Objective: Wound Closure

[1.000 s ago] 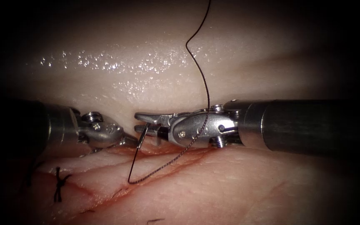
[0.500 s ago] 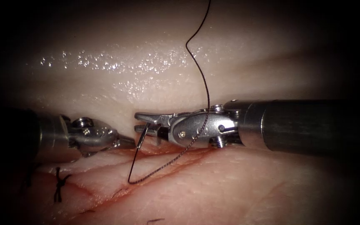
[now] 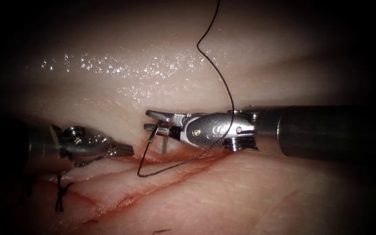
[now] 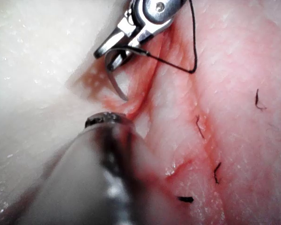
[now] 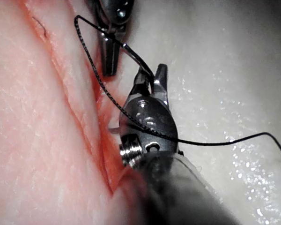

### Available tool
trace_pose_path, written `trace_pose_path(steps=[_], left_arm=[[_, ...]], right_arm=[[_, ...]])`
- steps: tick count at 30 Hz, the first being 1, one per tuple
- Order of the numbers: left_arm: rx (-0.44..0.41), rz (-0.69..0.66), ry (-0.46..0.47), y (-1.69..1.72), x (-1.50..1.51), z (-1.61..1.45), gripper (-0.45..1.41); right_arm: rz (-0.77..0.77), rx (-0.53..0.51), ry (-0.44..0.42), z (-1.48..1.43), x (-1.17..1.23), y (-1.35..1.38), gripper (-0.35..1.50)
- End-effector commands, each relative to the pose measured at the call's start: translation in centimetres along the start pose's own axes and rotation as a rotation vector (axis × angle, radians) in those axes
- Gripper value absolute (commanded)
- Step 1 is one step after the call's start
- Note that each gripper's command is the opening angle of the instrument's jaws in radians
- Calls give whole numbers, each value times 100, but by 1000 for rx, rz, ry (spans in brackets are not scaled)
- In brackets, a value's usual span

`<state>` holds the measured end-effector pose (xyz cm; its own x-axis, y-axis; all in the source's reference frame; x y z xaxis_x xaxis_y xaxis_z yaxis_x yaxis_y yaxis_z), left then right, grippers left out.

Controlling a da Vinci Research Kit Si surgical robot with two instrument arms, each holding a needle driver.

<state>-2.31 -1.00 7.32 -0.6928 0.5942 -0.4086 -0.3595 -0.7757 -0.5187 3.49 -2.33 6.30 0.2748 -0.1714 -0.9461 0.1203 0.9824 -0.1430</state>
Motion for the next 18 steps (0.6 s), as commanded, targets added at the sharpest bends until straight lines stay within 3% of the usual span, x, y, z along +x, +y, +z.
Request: trace_pose_path(steps=[1, 6, 11, 18], left_arm=[[-8, 2, 1, 1, 0, 11, -45], [-32, 10, 4, 8, -7, 23, -45], [-38, 17, 5, 10, -12, 31, -45], [-46, 18, 6, 11, -12, 35, -45]], right_arm=[[-56, 15, -3, 10, -1, 1, -35], [-273, 26, 0, 17, -6, -13, -35], [-424, -1, -59, 22, -26, -28, -35], [-460, -65, -85, 23, -57, -5, -35]])
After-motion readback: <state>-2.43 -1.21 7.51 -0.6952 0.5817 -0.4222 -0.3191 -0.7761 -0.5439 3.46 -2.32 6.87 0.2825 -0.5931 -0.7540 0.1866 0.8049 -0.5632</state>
